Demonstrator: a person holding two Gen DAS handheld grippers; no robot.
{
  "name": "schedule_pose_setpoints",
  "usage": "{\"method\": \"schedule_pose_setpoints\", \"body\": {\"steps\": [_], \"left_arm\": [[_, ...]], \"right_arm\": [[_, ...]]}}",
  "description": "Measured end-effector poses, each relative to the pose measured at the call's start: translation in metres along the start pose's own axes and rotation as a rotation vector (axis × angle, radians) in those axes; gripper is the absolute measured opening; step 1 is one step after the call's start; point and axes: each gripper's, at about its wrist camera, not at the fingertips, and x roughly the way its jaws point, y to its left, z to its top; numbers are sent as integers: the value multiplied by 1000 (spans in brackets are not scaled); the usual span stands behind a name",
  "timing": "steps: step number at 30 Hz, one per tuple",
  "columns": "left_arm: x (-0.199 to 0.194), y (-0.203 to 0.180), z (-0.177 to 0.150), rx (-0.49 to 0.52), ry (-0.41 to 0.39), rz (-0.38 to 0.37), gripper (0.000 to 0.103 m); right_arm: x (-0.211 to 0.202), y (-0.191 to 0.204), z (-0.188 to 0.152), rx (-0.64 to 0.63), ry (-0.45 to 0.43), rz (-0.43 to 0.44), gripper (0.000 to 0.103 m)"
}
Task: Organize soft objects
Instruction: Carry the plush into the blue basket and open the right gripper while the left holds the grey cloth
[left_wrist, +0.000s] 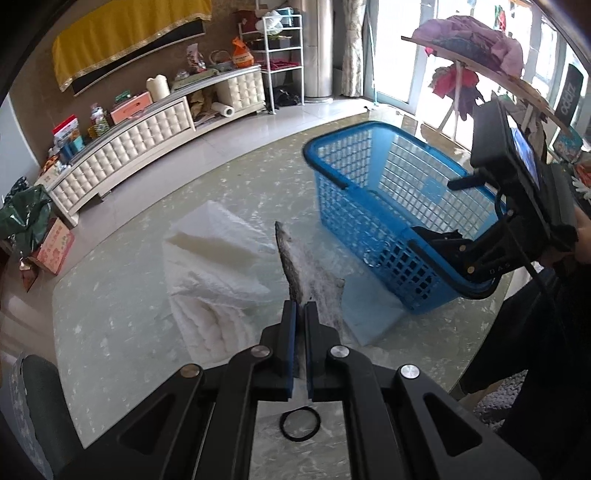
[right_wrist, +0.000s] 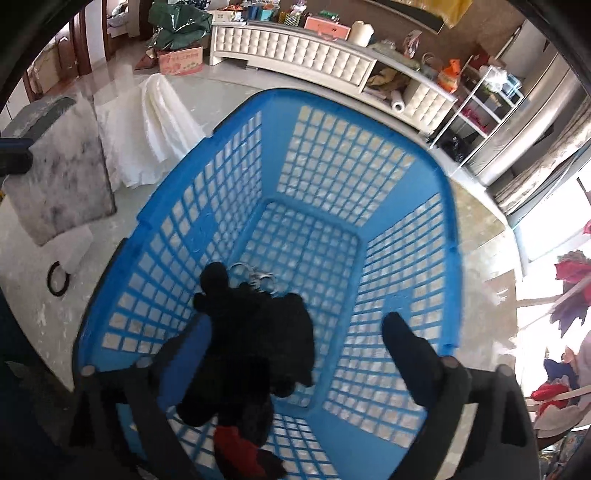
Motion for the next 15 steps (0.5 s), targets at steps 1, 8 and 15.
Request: {"method": "schedule_pose_setpoints", "body": {"steps": [1,8,15], "left_arm": [[1,-2,1,-1,3,-2,3],[-6,-21,18,4,1,-5,3],[-16,-41,45,29,-10,20,3]], "right_arm": [[-1,-2,-2,2,-8,-3,98],[-12,-18,-16,53,-44,-1,103],[-25,-33,-31,118,-85,33,103]]}}
